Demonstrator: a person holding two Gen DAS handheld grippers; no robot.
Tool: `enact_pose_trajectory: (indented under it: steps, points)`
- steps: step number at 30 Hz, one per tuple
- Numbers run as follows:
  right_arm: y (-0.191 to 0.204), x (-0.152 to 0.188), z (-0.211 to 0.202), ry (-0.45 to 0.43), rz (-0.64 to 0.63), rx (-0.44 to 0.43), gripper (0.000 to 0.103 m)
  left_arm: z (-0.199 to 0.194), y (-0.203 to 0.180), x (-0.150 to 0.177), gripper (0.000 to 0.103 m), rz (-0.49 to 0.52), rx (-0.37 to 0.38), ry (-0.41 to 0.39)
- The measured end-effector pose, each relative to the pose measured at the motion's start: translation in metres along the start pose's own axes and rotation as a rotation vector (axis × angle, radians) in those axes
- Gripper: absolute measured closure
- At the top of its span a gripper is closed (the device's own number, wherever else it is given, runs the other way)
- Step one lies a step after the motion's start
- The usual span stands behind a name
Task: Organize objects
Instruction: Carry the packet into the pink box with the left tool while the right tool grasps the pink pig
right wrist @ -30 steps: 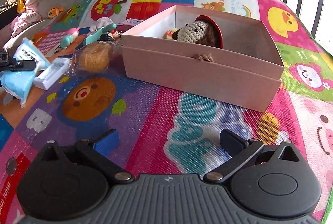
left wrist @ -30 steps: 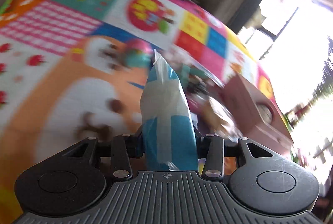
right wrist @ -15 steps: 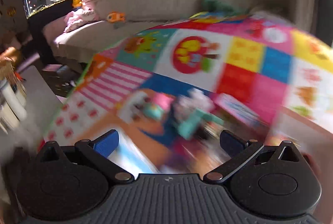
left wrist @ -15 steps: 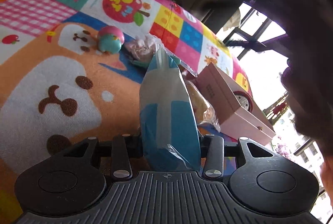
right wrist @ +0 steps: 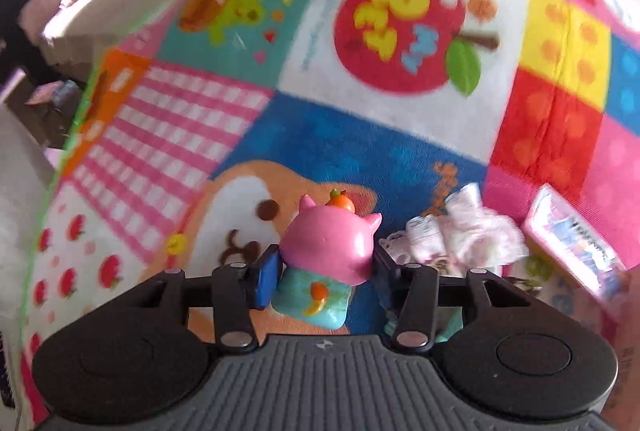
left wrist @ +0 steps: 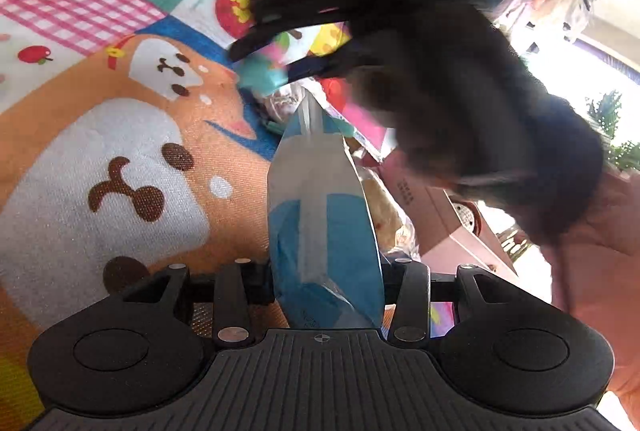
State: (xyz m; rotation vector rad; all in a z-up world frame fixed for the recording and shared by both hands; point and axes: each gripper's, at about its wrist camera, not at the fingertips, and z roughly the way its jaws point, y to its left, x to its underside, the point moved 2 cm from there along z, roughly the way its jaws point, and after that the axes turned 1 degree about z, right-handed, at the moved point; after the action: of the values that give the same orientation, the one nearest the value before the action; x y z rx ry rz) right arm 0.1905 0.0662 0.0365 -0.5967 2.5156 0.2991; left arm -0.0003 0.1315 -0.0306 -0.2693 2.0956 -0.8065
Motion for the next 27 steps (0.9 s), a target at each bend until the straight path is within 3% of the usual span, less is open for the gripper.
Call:
enact_pose_trajectory:
  steps: [6, 13, 16, 19, 22, 27]
  points:
    - [-0.017, 0.054, -0.098, -0.08, -0.088, -0.039, 0.056, 0.0, 0.002, 0.0, 0.057, -0.01, 0.006, 0.002]
    - [-0.067, 0.163, -0.154, -0.068, -0.05, 0.075, 0.056, 0.0, 0.001, -0.002, 0.058, -0.007, 0.004, 0.008]
    - [-0.086, 0.208, -0.17, -0.089, -0.023, 0.149, 0.056, -0.006, -0.008, -0.002, 0.058, 0.042, -0.004, 0.013]
    - [-0.104, 0.243, -0.185, -0.129, 0.005, 0.183, 0.056, -0.018, -0.034, 0.003, 0.058, 0.102, 0.006, 0.038]
    - [-0.124, 0.263, -0.2, -0.165, 0.071, 0.162, 0.056, -0.02, -0.068, -0.002, 0.058, 0.141, 0.052, 0.082]
    - [-0.155, 0.279, -0.216, -0.245, 0.122, 0.164, 0.056, 0.02, -0.137, -0.029, 0.058, 0.203, 0.109, 0.115]
